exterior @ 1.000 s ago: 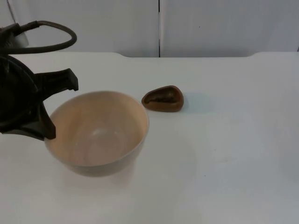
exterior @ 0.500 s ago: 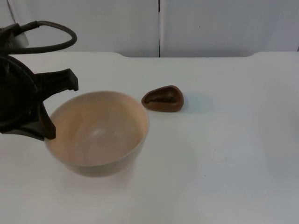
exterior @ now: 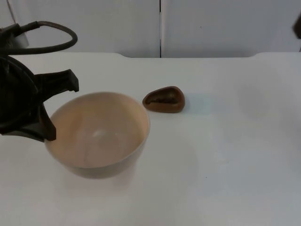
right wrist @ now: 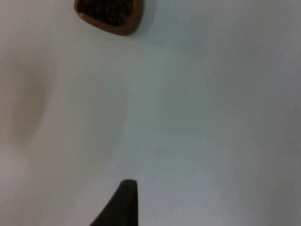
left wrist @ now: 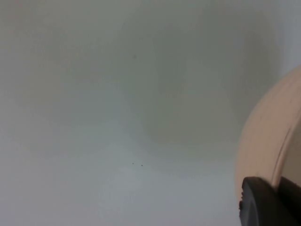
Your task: Pick up the bowl with the left hand and pour the coffee beans from the cup into the bowl with the right hand.
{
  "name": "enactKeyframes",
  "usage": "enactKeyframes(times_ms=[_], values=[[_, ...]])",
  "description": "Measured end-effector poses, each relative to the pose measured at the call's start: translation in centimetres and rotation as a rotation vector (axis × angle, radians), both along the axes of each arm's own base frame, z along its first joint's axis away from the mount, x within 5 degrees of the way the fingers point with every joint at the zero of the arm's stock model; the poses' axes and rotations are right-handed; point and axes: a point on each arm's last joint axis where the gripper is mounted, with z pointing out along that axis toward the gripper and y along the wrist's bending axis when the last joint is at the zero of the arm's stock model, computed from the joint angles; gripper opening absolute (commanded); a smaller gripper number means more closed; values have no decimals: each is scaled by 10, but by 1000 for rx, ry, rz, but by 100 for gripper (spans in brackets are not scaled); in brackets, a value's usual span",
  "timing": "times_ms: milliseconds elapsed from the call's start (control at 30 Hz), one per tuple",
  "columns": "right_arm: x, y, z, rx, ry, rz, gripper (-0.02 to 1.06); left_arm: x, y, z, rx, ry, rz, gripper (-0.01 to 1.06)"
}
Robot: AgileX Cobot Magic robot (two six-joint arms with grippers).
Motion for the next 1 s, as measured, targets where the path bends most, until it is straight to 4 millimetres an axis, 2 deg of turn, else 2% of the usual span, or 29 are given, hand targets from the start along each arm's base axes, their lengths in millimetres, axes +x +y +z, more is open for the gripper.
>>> enactKeyframes(times_ms=[100, 133, 300, 333, 500, 633, 800, 1000], values=[[22, 27, -4, -27, 12, 22, 104, 0, 0, 0, 2, 0, -1, 0], [22, 27, -4, -27, 12, 22, 103, 0, 0, 0, 2, 0, -1, 0], [53, 69, -17, -120, 61, 63, 100, 0, 0, 0, 5, -1, -4, 0], [53, 69, -17, -120, 61, 63, 100, 0, 0, 0, 5, -1, -4, 0], [77, 102, -23, -131, 76, 80, 100, 0, 0, 0, 5, -1, -4, 0], [89, 114, -29, -137, 75, 72, 98, 0, 0, 0, 5, -1, -4, 0], [101, 122, -32, -119, 61, 46, 90, 0, 0, 0, 5, -1, -4, 0], [114, 128, -55, -128, 93, 14, 86, 0, 0, 0, 5, -1, -4, 0]])
